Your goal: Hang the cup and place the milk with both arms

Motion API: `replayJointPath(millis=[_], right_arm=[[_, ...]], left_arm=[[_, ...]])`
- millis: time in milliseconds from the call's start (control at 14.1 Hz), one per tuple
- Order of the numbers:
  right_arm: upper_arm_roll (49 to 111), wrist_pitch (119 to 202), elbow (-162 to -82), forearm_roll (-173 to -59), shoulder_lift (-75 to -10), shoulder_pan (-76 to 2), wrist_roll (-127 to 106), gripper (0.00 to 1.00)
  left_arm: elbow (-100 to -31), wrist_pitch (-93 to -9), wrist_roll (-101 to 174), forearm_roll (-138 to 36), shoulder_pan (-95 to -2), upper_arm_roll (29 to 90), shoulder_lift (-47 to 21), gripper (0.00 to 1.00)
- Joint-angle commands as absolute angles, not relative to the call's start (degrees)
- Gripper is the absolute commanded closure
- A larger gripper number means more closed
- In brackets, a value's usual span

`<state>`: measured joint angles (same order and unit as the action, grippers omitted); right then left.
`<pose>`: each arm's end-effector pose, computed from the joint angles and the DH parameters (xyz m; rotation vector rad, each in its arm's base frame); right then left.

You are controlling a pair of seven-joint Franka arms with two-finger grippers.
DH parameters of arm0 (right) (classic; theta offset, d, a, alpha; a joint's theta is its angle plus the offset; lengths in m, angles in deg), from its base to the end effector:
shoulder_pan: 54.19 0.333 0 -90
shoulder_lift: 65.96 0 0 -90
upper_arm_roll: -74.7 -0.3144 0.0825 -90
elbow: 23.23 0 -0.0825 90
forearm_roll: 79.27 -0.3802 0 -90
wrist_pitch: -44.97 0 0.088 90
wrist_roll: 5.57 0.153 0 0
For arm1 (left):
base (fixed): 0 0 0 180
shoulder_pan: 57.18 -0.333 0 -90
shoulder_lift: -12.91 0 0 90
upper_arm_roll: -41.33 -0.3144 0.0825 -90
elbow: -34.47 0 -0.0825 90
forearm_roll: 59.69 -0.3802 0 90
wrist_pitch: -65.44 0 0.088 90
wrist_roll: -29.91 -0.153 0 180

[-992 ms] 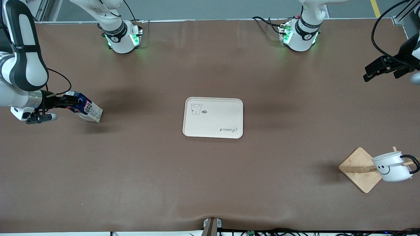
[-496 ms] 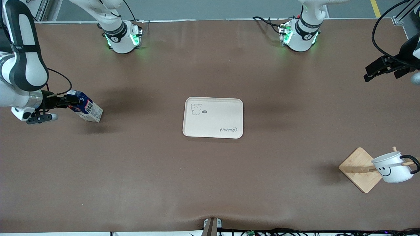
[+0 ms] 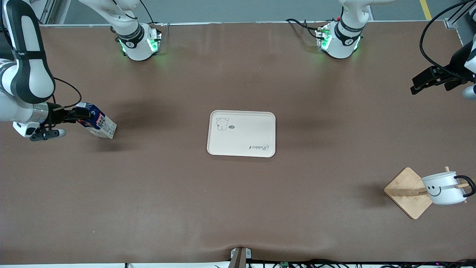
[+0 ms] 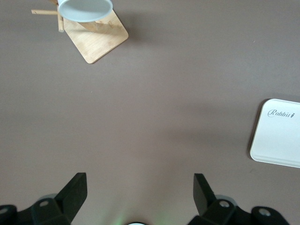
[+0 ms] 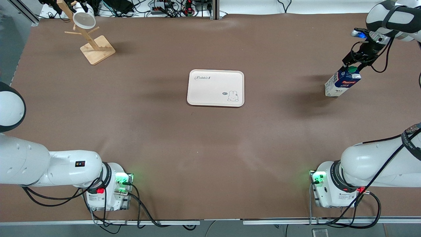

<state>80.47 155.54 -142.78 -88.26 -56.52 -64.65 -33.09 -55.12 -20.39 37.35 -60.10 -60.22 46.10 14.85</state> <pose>0.5007 -0.1276 0.2828 -2.8836 -0.1686 0.3668 0.5312 -0.0156 0.5923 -3.1248 -0.1566 0.0485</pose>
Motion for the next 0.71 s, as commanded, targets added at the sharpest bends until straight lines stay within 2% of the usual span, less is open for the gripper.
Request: replayJointPath(millis=[0, 425, 638], right_arm=[[79.79, 154.66, -142.67, -89.11, -57.35, -65.44, -33.34, 0.02], [79.62, 151.67, -139.69, -89.02, -57.26, -65.18, -33.17, 0.02], [79.53, 147.56, -133.91, -89.11, -57.35, -65.09, -33.25, 0.0]], left_arm=[[-55.0, -20.25, 36.85, -60.22, -60.08, 45.9, 14.93, 0.0], [-54.3, -20.43, 36.85, -60.3, -60.26, 45.81, 14.93, 0.0], [-54.21, -20.34, 37.03, -60.22, -60.34, 45.64, 14.93, 0.0]])
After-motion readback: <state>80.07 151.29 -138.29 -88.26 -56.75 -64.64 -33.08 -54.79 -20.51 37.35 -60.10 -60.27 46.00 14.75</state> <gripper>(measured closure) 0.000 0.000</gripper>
